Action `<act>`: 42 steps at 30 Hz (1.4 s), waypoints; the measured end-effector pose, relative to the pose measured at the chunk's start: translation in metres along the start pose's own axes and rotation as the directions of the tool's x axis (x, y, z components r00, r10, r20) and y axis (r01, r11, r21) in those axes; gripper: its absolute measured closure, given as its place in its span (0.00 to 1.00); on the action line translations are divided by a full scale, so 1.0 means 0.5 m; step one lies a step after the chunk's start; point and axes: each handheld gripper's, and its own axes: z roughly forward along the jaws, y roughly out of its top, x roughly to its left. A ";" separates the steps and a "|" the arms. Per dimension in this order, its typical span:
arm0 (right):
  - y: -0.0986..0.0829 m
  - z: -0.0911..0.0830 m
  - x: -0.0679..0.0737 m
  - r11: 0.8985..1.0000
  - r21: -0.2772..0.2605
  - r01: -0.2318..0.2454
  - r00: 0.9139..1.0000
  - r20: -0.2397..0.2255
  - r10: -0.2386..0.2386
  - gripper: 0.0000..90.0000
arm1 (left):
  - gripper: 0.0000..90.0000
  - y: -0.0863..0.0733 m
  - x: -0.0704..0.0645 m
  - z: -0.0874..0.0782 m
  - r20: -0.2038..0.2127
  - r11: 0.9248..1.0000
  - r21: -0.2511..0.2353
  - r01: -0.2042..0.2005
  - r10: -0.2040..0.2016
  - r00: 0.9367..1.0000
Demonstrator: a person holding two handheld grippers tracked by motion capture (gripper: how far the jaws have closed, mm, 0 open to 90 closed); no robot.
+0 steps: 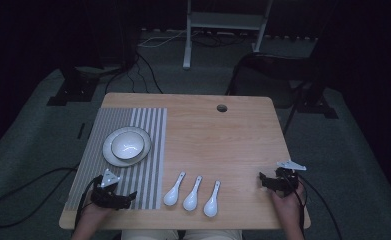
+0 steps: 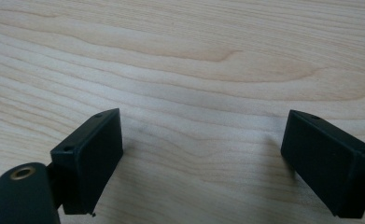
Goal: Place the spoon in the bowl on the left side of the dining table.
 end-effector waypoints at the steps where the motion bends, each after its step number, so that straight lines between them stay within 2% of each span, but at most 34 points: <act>1: 0.000 0.000 0.000 1.000 0.000 0.000 1.000 0.000 0.000 0.13 | 0.01 0.003 -0.002 0.002 0.004 1.000 0.000 -0.002 0.002 1.000; 4: 0.000 0.000 0.000 1.000 0.000 0.000 1.000 0.000 0.000 0.13 | 0.01 0.009 -0.007 0.005 0.014 1.000 -0.002 -0.007 0.007 1.000; 10: 0.000 0.000 0.000 1.000 0.000 0.000 1.000 0.000 0.000 0.13 | 0.01 0.037 -0.031 0.022 0.073 1.000 -0.008 -0.022 0.023 0.997; 11: 0.000 0.000 0.000 1.000 0.000 0.000 1.000 0.000 0.000 0.13 | 0.01 0.037 -0.031 0.022 0.073 1.000 -0.008 -0.022 0.023 0.997; 15: 0.000 0.000 0.000 1.000 0.000 0.000 1.000 0.000 0.000 0.13 | 0.01 0.056 -0.053 0.030 0.075 0.997 0.004 -0.072 0.072 0.995; 20: 0.000 0.000 0.000 1.000 0.000 0.000 1.000 0.000 0.000 0.13 | 0.01 0.079 -0.073 0.037 0.090 0.996 0.000 -0.094 0.093 0.992; 23: 0.000 0.000 0.000 1.000 0.000 0.000 1.000 0.000 0.000 0.13 | 0.01 0.090 -0.086 0.043 0.100 0.993 0.007 -0.121 0.120 0.988; 28: 0.000 0.000 0.000 1.000 0.000 0.000 1.000 0.000 0.000 0.13 | 0.04 0.106 -0.103 0.053 0.133 0.992 -0.004 -0.130 0.129 0.983; 35: 0.000 0.000 0.000 1.000 0.000 0.000 1.000 0.000 0.000 0.13 | 0.04 0.128 -0.126 0.062 0.154 0.989 -0.009 -0.150 0.149 0.977; 42: 0.000 0.000 0.000 1.000 0.000 0.000 1.000 0.000 0.000 0.13 | 0.04 0.145 -0.150 0.076 0.179 0.984 -0.005 -0.180 0.178 0.968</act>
